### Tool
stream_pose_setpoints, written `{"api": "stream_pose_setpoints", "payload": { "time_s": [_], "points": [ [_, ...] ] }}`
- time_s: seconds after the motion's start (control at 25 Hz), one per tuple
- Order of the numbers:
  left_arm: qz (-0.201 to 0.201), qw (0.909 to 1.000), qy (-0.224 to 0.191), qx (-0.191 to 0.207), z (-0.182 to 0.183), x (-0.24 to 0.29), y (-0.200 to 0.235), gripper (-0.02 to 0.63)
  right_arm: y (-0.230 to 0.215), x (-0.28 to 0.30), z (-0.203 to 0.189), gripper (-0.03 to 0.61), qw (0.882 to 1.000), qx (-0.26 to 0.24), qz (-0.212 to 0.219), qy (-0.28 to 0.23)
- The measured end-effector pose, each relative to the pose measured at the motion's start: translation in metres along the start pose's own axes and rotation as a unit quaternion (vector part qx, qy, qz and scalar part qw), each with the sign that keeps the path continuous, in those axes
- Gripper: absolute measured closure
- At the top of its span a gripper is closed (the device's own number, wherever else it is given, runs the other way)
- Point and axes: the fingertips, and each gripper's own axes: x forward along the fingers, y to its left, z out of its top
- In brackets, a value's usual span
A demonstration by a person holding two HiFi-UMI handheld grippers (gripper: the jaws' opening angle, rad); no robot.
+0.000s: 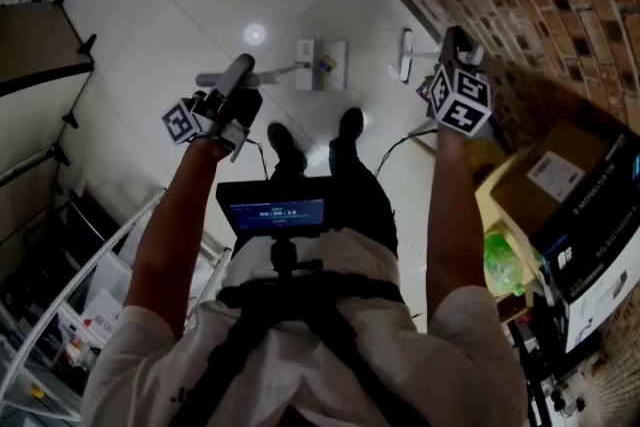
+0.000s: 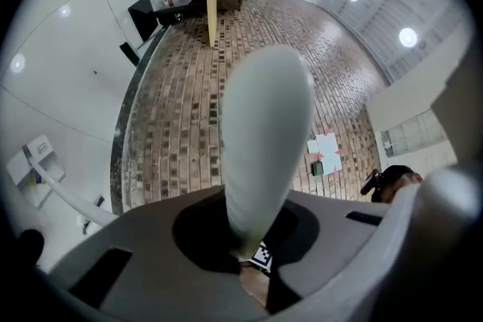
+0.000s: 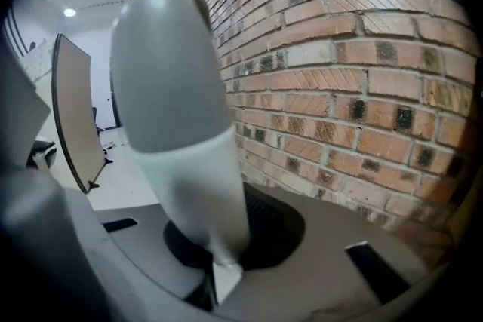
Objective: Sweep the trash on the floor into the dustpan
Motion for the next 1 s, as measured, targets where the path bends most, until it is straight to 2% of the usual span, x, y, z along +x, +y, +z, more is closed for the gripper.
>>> {"api": "stream_pose_setpoints", "payload": {
  "time_s": [0.28,0.56,0.76,1.0],
  "points": [
    [-0.005,1.0,0.006,0.001,-0.001,0.001,0.001,0.594,0.033,-0.015,0.005,0.561,0.998,0.046,0.035,-0.014],
    [0.0,1.0,0.004,0.005,0.0,-0.003,0.004,0.594,0.046,-0.036,0.0,0.566,0.988,0.124,0.087,-0.023],
    [0.0,1.0,0.002,0.004,0.001,-0.01,0.002,0.594,0.044,-0.058,0.02,0.577,0.992,0.079,0.091,-0.044],
    [-0.014,0.9999,0.004,-0.001,-0.005,-0.008,-0.003,0.594,-0.008,-0.083,0.042,0.577,0.996,0.039,0.049,-0.057]
  ]
}}
